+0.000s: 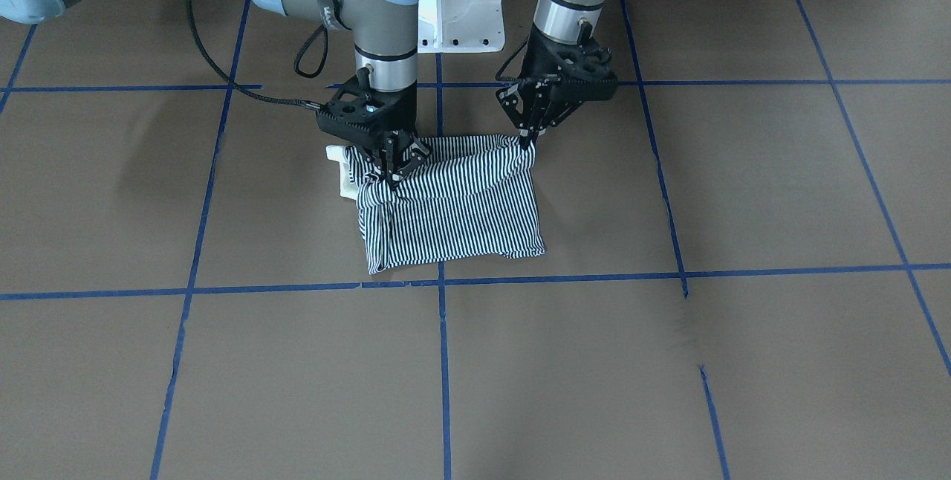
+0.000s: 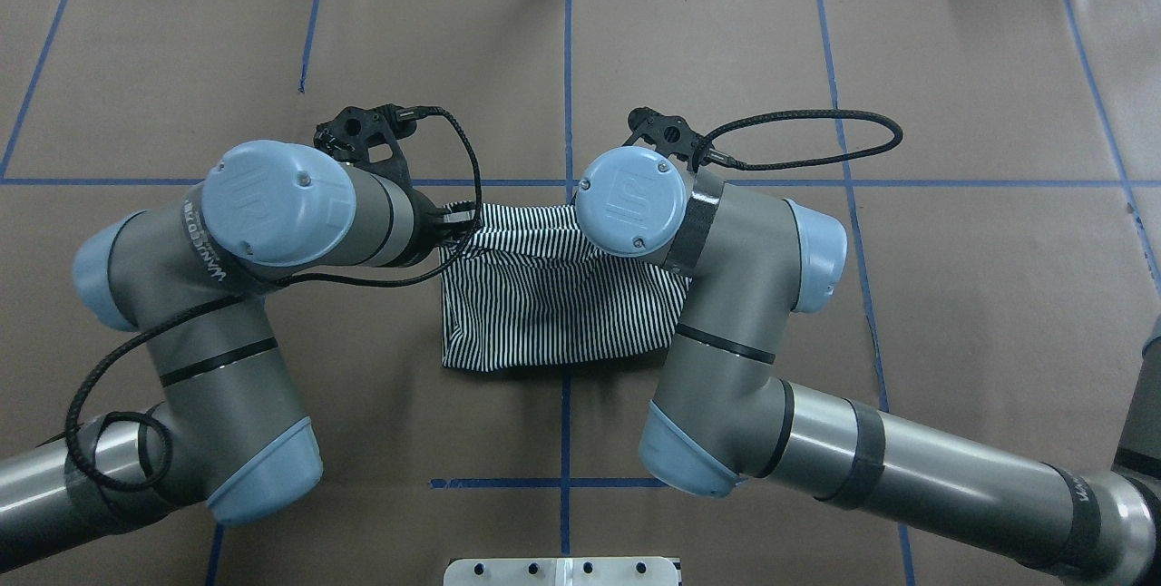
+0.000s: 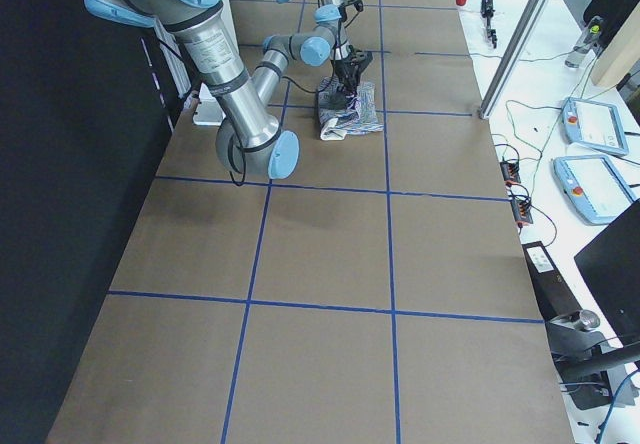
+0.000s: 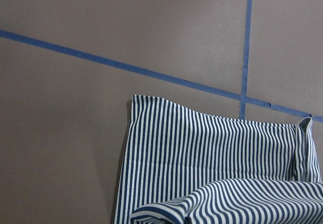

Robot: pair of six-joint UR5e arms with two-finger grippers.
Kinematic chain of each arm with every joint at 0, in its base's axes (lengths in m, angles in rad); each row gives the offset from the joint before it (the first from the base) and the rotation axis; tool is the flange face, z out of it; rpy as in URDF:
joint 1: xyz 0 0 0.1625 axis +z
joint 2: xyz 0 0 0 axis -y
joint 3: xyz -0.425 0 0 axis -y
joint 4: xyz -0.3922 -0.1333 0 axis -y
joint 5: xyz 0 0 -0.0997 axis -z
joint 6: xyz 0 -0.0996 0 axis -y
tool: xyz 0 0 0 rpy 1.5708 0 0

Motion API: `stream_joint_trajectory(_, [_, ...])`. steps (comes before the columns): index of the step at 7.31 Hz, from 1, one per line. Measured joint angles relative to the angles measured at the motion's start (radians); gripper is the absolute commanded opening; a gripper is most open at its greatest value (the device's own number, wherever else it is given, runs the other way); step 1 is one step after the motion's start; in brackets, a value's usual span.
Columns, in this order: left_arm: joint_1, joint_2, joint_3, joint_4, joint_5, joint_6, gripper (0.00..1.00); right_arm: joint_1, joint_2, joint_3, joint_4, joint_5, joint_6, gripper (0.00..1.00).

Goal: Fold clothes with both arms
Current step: 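Lift the near edge with both grippers and fold it away from the robot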

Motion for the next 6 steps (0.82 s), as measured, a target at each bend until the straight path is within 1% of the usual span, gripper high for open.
stream_joint_trajectory(1, [-0.011,-0.01,0.063,-0.05,0.0,0.009,0.0,0.006,0.01,-0.055,0.041,-0.001,-0.006,0.0])
stream_joint_trajectory(3, [-0.025,-0.02,0.156,-0.118,0.001,0.03,0.0,0.017,0.034,-0.139,0.082,-0.001,-0.02,0.0])
stream_joint_trajectory(4, [-0.028,-0.023,0.189,-0.144,0.001,0.036,0.0,0.021,0.04,-0.168,0.102,-0.001,-0.025,0.1])
stream_joint_trajectory(5, [-0.028,-0.025,0.207,-0.158,0.001,0.04,0.99,0.025,0.043,-0.185,0.119,-0.001,-0.035,0.99])
stream_joint_trajectory(6, [-0.029,-0.026,0.214,-0.165,0.0,0.059,1.0,0.027,0.045,-0.193,0.128,-0.001,-0.064,1.0])
